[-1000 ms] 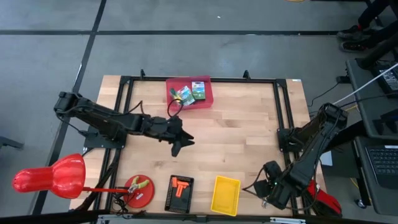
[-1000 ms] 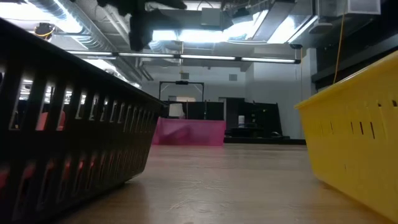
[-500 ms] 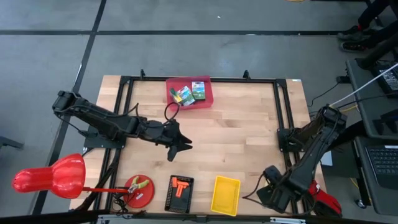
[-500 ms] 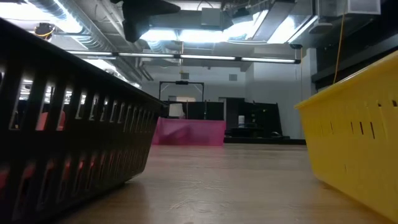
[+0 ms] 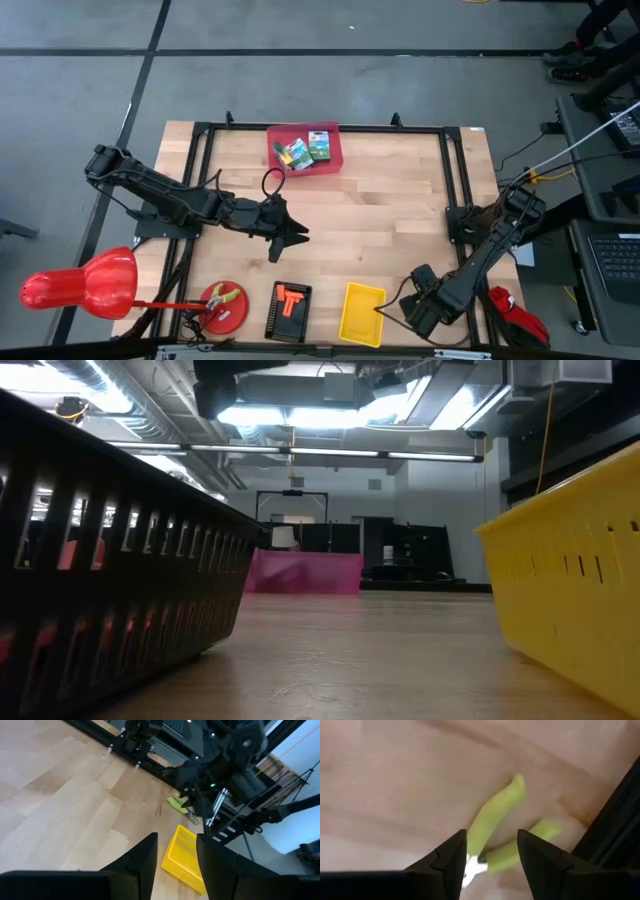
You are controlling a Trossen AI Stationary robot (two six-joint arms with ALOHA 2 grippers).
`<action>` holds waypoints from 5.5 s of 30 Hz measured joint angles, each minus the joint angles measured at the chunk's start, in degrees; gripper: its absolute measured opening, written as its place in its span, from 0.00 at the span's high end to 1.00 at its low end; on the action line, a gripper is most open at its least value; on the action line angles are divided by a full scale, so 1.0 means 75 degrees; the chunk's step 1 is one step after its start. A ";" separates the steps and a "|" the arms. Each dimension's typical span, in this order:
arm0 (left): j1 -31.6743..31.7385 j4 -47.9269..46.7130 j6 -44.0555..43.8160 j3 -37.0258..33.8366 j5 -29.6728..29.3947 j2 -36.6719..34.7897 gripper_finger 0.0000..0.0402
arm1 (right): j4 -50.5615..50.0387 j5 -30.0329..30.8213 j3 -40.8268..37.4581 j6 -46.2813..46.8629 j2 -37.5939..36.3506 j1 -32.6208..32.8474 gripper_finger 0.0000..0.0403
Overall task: Pick & Place School Supplies
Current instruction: Put the green hole puncher into the yellow bin
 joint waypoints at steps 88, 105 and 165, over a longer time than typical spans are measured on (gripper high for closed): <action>-0.0837 -0.0178 0.0133 0.0304 -0.1605 -0.0001 0.67 | 0.2940 0.2381 0.2094 -0.1389 0.0869 -0.1680 0.47; -0.0843 -0.5438 -0.1507 0.0706 0.1212 -0.0780 0.67 | -0.2053 0.4657 0.4964 -0.1659 0.0849 -0.1463 0.46; -0.0534 -1.0828 -0.2658 0.3800 0.8153 0.4275 0.61 | -0.4194 0.5799 0.5397 -0.1857 -0.0238 0.1204 0.46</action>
